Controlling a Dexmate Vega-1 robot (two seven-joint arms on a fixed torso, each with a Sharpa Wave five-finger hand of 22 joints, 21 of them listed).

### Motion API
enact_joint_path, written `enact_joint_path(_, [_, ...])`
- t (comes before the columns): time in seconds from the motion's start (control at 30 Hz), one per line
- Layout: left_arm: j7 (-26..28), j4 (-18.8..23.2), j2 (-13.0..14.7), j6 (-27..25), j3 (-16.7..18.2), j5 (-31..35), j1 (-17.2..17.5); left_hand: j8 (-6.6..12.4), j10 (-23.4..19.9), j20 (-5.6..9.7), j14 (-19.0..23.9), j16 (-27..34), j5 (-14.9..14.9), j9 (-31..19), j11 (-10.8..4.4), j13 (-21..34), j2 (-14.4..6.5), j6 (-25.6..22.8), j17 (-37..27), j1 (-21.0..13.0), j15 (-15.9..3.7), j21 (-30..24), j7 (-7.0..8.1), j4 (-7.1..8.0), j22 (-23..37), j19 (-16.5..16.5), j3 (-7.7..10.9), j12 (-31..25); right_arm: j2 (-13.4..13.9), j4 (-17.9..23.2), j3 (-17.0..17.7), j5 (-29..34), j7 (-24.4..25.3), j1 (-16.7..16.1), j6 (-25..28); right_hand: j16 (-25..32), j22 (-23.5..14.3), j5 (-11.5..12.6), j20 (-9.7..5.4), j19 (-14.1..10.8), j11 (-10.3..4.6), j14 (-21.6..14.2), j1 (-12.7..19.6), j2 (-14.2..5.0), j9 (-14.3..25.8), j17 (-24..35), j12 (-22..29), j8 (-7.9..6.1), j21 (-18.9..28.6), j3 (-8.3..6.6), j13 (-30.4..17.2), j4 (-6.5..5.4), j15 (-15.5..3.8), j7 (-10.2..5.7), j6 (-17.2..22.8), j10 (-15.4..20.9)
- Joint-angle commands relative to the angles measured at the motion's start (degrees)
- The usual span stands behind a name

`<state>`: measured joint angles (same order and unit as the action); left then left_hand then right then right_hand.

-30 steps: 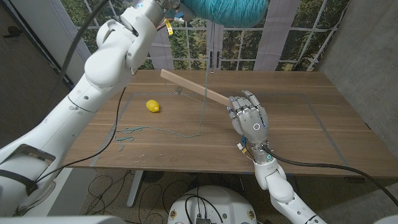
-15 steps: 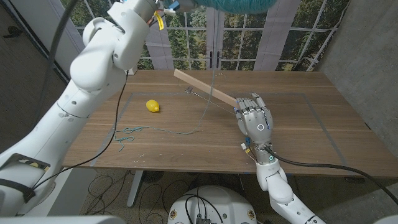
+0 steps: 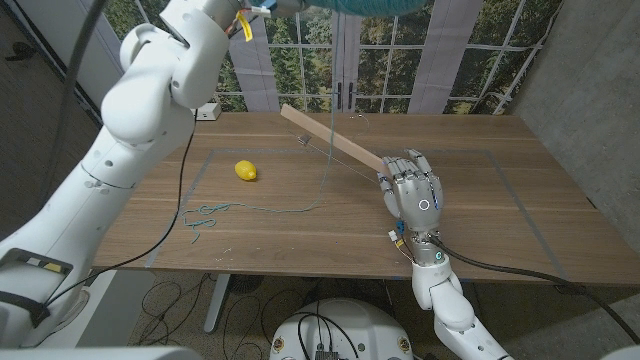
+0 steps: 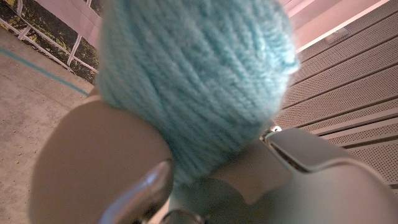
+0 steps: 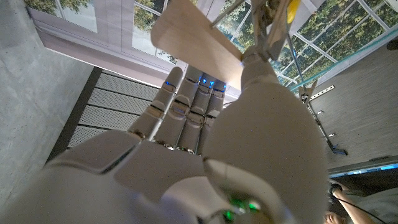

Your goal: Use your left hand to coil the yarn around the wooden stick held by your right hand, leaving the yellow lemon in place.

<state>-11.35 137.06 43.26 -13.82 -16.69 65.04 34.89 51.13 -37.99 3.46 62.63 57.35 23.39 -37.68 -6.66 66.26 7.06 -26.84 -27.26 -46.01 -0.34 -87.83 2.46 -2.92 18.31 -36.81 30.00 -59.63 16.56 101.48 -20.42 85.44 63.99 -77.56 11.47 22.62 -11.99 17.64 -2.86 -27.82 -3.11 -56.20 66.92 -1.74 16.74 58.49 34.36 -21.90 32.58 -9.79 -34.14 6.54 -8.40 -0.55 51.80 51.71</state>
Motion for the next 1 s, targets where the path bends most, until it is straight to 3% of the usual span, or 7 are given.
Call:
enact_joint_path(0.03, [-2.47,-3.26,-0.69,0.06,-3.86,0.15,-3.8,0.35,-2.11,6.77,11.36,0.09,-0.27,-0.1,-1.9,0.44,-16.32,-0.08,-42.04,-14.31,-11.74,-0.47,0.24,9.29,0.09,0.31,9.91,0.04,3.72,5.0,-3.22,2.93,0.01,-0.9,-4.16,-0.23,-0.07,0.25,-8.56,0.36,-6.09,-0.3,6.21,-6.27,0.13,0.21,0.35,-0.21,0.43,0.13,-0.13,-0.41,-5.01,-9.17,9.15,5.56])
enact_joint_path(0.17, [-5.01,-4.13,-0.94,-0.08,-5.41,0.2,-4.97,0.33,-2.2,6.78,11.3,-0.09,-0.33,-0.09,-1.95,0.46,-16.31,-0.07,-41.94,-14.15,-11.74,-0.55,0.23,9.25,-0.04,0.43,10.05,0.05,4.9,6.0,-4.14,2.52,0.01,-0.59,-5.02,-0.4,-0.07,0.26,-8.57,0.43,-6.18,-0.32,6.21,-6.28,0.24,0.32,0.31,-0.23,0.57,0.24,-0.24,-0.47,-5.01,-9.26,9.15,5.5])
enact_joint_path(0.27, [-7.09,-4.8,-1.05,-0.68,-6.28,0.42,-5.38,0.33,-2.03,6.71,11.43,-0.08,-0.41,-0.13,-1.91,0.41,-16.28,-0.02,-42.02,-14.01,-11.73,-0.63,0.33,9.18,-0.23,0.44,10.15,0.2,3.66,6.7,-2.67,1.97,0.01,-1.56,-8.61,-0.55,-0.06,0.28,-8.58,0.51,-6.08,-0.4,6.26,-6.3,0.31,0.46,0.16,-0.21,0.72,0.35,-0.1,-0.5,-5.01,-9.23,9.14,5.55])
enact_joint_path(0.5, [-12.82,-4.41,-0.42,-3.68,-5.42,-0.87,-4.71,0.22,-2.08,6.63,11.23,-0.49,-0.48,0.08,-1.8,0.35,-16.33,-0.09,-41.7,-13.89,-11.73,-0.81,0.05,9.1,-0.21,0.55,10.3,0.28,-7.61,6.05,7.24,0.65,0.01,-4.96,-24.77,-0.85,-0.05,0.31,-8.6,0.62,-6.15,-0.42,6.29,-6.31,0.41,0.67,0.09,-0.13,0.99,0.56,-0.28,-0.59,-4.99,-9.32,9.03,5.49])
enact_joint_path(0.77, [-15.45,-3.84,1.96,-7.84,-3.03,-0.27,-1.75,0.27,-2.31,6.52,11.42,-1.0,-0.63,-0.13,-1.6,0.26,-16.36,0.09,-41.39,-13.7,-11.73,-0.91,-0.01,8.91,-0.53,0.57,10.48,0.35,-22.12,2.57,18.53,-1.97,0.01,-5.4,-44.37,-1.16,-0.04,0.35,-8.62,0.78,-6.19,-0.45,6.44,-6.32,0.58,0.93,-0.1,-0.09,1.28,0.75,-0.34,-0.6,-5.02,-9.3,8.92,5.37])
enact_joint_path(0.83, [-16.87,-3.8,2.19,-9.09,-2.62,-0.4,-1.67,0.26,-2.19,6.5,11.45,-1.04,-0.65,-0.06,-1.59,0.56,-16.37,0.0,-41.41,-13.69,-11.73,-0.97,0.03,8.85,-0.5,0.64,10.51,0.22,-24.13,2.34,20.02,-1.34,0.01,-5.32,-46.47,-1.21,-0.04,0.37,-8.62,0.79,-6.1,-0.48,6.52,-6.33,0.68,1.0,-0.15,-0.13,1.36,0.77,-0.37,-0.58,-5.05,-9.27,8.94,5.3])
enact_joint_path(1.0, [-18.84,-4.0,3.17,-11.51,-1.88,0.01,-1.33,0.3,-2.28,6.45,11.43,-1.36,-0.74,-0.12,-1.53,0.48,-16.37,-0.05,-41.26,-13.61,-11.73,-1.03,0.02,8.73,-0.61,0.7,10.58,0.29,-25.57,1.58,21.34,-1.84,0.01,-5.0,-48.97,-1.37,-0.04,0.39,-8.62,0.86,-6.12,-0.5,6.59,-6.4,0.69,1.13,-0.23,-0.11,1.52,0.84,-0.39,-0.61,-5.03,-9.22,9.01,5.3])
